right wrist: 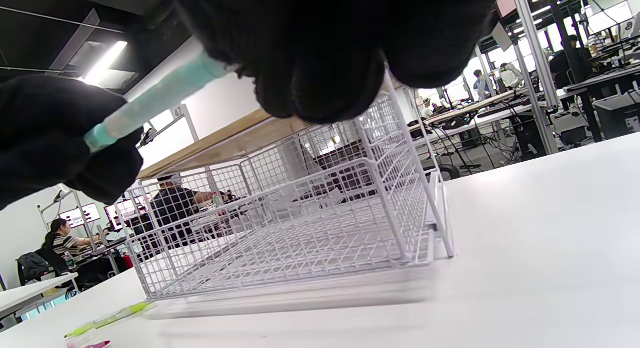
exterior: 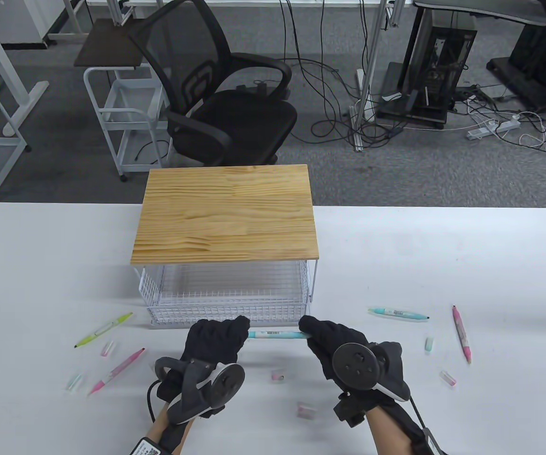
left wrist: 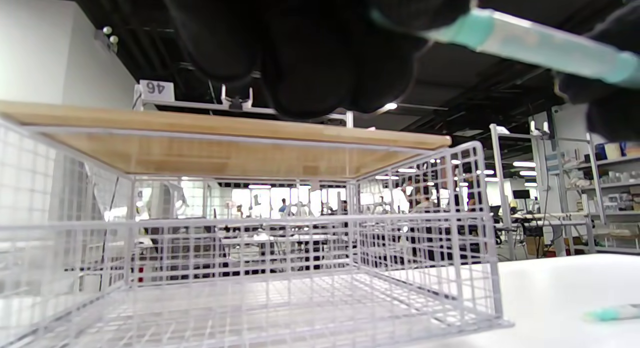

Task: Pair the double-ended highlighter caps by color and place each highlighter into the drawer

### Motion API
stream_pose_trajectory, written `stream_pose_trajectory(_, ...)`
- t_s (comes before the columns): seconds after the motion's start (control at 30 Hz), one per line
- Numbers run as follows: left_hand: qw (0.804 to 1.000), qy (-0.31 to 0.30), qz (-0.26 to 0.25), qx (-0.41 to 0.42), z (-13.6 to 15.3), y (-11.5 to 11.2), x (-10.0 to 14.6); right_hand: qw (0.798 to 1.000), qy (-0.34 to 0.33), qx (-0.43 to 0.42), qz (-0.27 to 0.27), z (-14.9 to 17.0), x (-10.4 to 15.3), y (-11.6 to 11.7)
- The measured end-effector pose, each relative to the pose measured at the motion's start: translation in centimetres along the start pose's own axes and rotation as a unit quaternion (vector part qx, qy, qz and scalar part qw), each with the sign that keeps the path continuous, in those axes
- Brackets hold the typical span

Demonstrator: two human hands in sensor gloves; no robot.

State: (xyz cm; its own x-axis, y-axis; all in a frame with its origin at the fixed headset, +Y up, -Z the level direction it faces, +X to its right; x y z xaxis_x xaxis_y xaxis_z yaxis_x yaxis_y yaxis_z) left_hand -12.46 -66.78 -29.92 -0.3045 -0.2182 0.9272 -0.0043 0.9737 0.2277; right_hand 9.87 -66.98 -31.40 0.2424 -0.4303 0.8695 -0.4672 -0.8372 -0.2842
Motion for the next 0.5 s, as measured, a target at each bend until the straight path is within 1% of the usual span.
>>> stream_pose_trajectory(0.07,1.000,-0.004,-0.002,-0.008,-0.20,-0.04,0.01,1.000,-0.002,0.002,-0.003,0.07,0.02,0.02)
stream_pose_trajectory(0.33,1.000,-0.001,-0.012,0.001,0.07,0.12,0.11,1.000,-0.005,-0.001,-0.008,-0.21,-0.01,0.21)
stream_pose_trajectory(0.5,1.000,-0.002,-0.015,0.003,0.03,0.15,0.12,1.000,-0.005,-0.011,0.000,-0.17,0.04,-0.07)
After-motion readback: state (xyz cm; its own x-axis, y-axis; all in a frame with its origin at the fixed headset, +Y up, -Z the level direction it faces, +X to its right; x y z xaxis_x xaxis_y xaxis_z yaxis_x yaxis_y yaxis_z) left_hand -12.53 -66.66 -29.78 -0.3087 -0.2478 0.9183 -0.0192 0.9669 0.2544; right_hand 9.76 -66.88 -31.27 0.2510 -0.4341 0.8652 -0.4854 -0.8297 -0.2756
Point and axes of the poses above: the tracker on the back of each hand, its own z axis roughly to the little-finger side, its own x axis roughly from the fingertips to the wrist, y = z × x, the point moved 5 cm from there along -x, roughly from the wrist to the fingertips, and after that the axes turned 10 degrees about z, right-handed, at the moved point
